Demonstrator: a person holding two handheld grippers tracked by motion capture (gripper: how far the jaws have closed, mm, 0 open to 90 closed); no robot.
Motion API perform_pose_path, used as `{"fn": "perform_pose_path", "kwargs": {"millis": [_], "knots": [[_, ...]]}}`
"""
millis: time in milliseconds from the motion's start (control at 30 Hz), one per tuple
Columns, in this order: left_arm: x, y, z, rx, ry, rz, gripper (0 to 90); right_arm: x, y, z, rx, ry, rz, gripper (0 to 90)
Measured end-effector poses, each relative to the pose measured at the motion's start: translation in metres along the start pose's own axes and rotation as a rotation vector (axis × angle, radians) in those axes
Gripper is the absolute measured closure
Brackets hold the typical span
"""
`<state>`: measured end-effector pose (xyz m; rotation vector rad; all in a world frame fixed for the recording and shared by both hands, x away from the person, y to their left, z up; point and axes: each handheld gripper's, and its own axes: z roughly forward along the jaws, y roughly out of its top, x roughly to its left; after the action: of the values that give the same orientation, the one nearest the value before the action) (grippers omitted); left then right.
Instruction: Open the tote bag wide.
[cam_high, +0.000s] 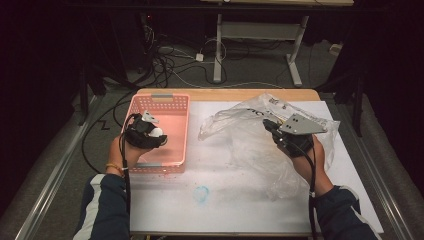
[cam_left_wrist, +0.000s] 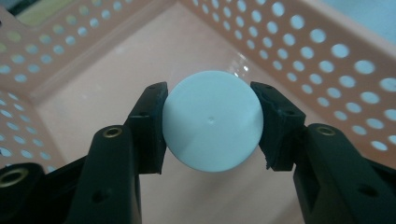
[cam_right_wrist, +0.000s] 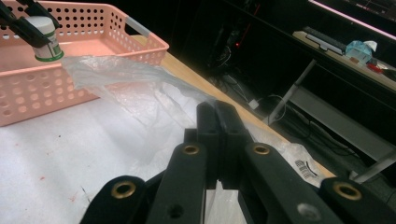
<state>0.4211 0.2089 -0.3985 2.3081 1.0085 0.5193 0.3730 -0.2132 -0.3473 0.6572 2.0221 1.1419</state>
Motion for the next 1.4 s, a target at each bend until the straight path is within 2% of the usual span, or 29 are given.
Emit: {"fn": "perform_pose_path", "kwargs": {"millis": [67,400,533,633,933,1067,1333,1367,1400], "knots": [[-0.009,0.001,-0.006,-0.032,0.009,0.022,48.3,0.001,0.0,0.0,-0.001,0.001,-0.003,90.0],[-0.056,0.012,-0.038,-0.188,-0.003,0.113,48.3,0.003,-0.001,-0.001,-0.005,0.008,-0.005,90.0],[-0.078,0.018,-0.047,-0.226,-0.027,0.17,48.3,0.003,-0.001,-0.002,-0.01,0.009,-0.004,90.0],[-0.093,0.023,-0.048,-0.234,-0.039,0.213,48.3,0.003,0.001,-0.004,-0.017,0.009,-0.001,90.0],[-0.122,0.026,-0.04,-0.236,-0.078,0.289,48.3,0.005,0.002,-0.004,-0.019,0.017,0.002,90.0],[-0.136,0.03,-0.035,-0.259,-0.108,0.319,48.3,0.006,0.002,-0.003,-0.017,0.019,0.0,90.0],[-0.167,0.039,-0.014,-0.268,-0.137,0.386,48.3,0.011,0.002,-0.003,-0.011,0.033,-0.006,90.0],[-0.171,0.04,-0.011,-0.265,-0.128,0.399,48.3,0.012,0.002,-0.003,-0.01,0.038,-0.006,90.0],[-0.173,0.04,-0.007,-0.268,-0.132,0.397,48.3,0.013,0.002,-0.003,-0.01,0.041,-0.008,90.0]]}}
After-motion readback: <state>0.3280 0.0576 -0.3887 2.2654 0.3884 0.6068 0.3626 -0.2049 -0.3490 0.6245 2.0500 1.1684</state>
